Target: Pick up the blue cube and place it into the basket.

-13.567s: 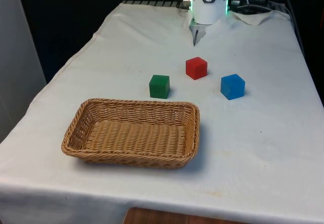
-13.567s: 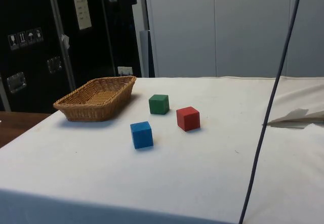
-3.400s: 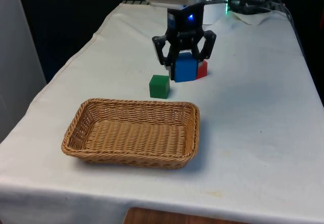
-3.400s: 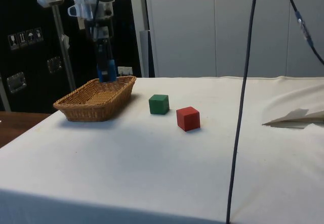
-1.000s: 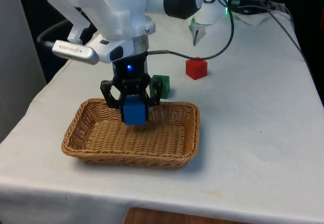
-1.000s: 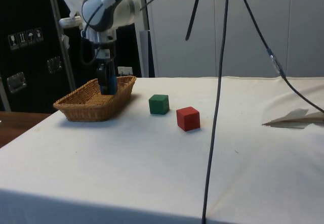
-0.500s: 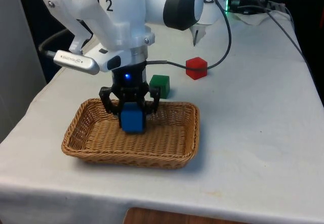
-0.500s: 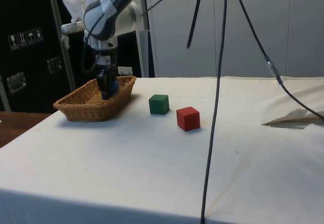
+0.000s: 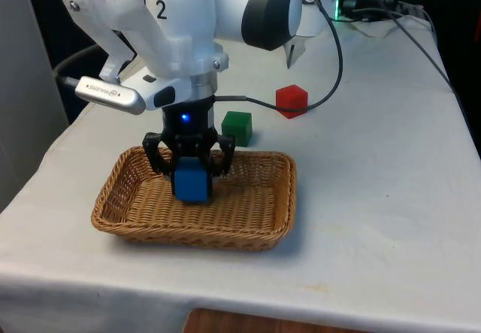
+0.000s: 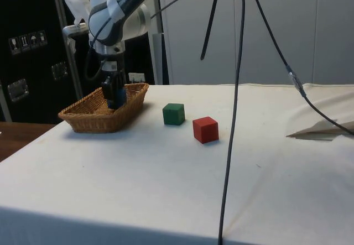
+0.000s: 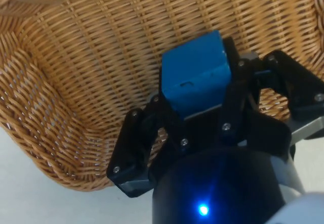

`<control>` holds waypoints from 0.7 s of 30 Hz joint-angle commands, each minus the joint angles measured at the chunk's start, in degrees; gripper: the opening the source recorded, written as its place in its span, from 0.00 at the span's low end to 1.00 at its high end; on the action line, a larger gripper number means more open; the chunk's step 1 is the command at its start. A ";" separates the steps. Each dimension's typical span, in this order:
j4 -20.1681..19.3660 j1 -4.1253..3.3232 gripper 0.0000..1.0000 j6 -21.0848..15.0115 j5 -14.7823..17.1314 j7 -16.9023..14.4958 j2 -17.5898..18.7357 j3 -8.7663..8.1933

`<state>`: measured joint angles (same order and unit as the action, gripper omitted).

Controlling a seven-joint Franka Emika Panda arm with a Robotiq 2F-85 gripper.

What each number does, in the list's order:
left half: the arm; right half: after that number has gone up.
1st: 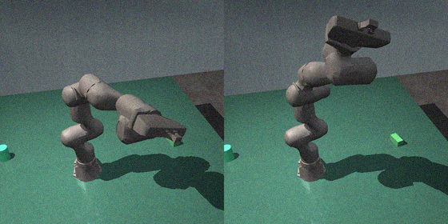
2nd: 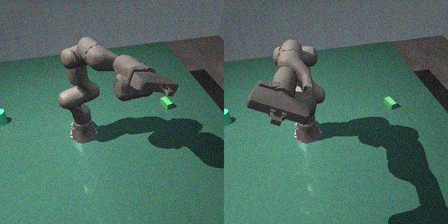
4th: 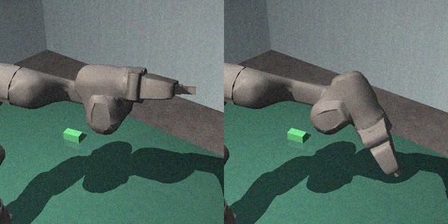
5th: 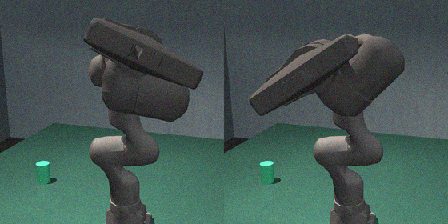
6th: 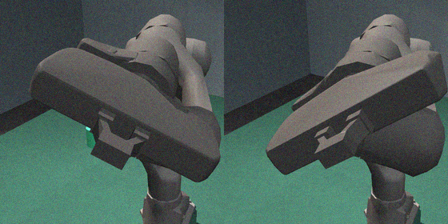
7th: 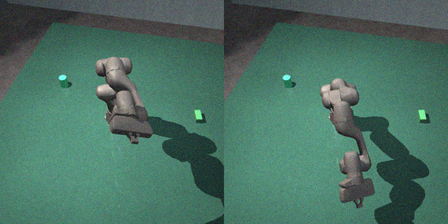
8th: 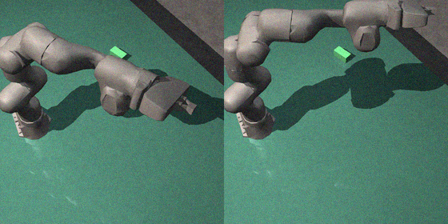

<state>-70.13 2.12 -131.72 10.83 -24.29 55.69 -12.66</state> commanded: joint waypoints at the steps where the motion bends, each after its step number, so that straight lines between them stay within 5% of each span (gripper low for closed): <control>1: 0.17 -0.17 0.01 0.23 -0.23 0.29 0.11 -0.23; 4: 0.06 -0.11 0.01 0.11 -0.11 0.11 0.06 -0.11; 6: 0.00 0.00 0.17 0.00 0.00 -0.06 0.00 0.00; 7: 0.06 -0.06 0.17 0.06 -0.06 0.06 0.06 -0.06; 12: 0.00 -0.06 0.65 0.00 -0.06 0.00 0.06 -0.06; 14: 0.00 -0.06 0.97 0.00 -0.06 0.00 0.00 0.00; 21: 0.00 0.00 1.00 0.00 0.00 -0.06 0.00 0.00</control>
<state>-70.13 2.12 -131.72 10.83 -24.35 55.69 -12.66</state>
